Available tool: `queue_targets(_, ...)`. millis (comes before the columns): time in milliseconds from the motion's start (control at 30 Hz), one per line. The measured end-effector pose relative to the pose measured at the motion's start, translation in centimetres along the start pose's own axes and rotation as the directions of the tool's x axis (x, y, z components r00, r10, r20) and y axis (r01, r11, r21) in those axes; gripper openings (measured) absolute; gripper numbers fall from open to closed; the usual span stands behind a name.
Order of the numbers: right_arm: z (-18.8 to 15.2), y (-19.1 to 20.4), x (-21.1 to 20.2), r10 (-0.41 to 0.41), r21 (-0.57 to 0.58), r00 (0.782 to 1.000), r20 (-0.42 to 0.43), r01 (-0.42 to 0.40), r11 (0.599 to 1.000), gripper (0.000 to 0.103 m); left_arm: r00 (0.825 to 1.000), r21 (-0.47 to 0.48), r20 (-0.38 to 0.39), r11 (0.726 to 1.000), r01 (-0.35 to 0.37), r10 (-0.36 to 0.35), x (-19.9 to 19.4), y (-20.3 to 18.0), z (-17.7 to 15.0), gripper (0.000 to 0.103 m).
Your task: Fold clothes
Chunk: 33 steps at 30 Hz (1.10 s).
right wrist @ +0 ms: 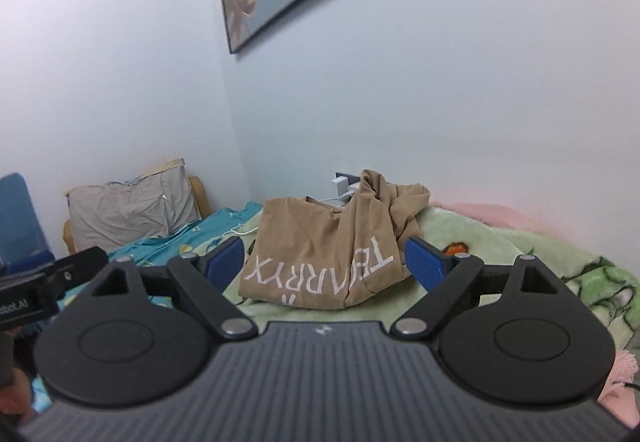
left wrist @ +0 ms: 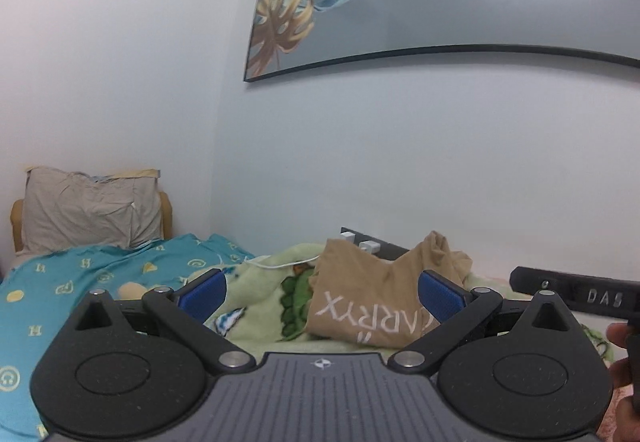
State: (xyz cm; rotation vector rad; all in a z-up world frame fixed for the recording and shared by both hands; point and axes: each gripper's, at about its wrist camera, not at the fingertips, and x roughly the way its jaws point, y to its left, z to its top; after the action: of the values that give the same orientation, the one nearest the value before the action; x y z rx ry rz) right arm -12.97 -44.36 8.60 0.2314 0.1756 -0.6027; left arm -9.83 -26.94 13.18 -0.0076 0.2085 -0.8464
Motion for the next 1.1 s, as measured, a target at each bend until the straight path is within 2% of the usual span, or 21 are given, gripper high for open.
queue_targets(300, -3.7, 3.2, -1.6, -0.012, -0.088, 0.998, 0.059, 0.017, 0.996, 0.089, 0.999, -0.007, 0.043, 1.0, -0.021, 0.021, -2.1, 1.3, -2.6, 0.103)
queue_targets(433, -4.8, 3.7, -1.7, -0.025, -0.085, 0.997, 0.069, 0.03, 0.996, 0.089, 0.998, 0.006, 0.052, 0.999, -0.036, 0.036, -2.7, 2.0, -3.2, 0.103)
queue_targets(833, -5.7, 6.3, -2.4, -0.032, -0.167, 0.994, 0.103, 0.049, 0.985, 0.089, 0.997, -0.005, 0.042, 0.998, -0.064, 0.064, -3.9, 3.6, -5.1, 0.103)
queue_targets(1100, -6.0, 7.0, -3.2, -0.021, -0.173, 0.995, 0.098, 0.038, 0.984, 0.089, 0.997, -0.016, 0.038, 0.998, -0.068, 0.068, -3.9, 4.1, -5.2, 0.103)
